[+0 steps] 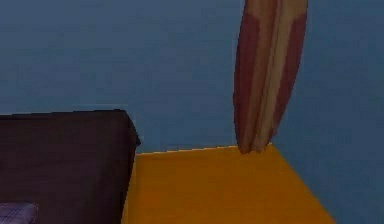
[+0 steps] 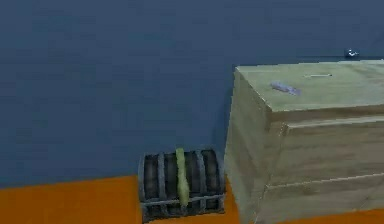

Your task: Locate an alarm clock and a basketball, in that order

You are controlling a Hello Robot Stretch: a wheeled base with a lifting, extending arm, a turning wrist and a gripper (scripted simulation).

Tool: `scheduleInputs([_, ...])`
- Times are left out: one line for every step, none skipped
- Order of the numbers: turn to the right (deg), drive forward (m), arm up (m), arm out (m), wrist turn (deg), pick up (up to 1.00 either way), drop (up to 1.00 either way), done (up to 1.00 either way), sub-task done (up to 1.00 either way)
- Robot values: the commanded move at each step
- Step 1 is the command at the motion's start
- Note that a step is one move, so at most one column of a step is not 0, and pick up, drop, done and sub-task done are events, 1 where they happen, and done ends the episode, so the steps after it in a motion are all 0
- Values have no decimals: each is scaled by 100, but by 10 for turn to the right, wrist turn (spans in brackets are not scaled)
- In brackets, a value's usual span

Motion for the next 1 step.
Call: scheduleInputs([0,85,0,0,0,0,0,0,0])
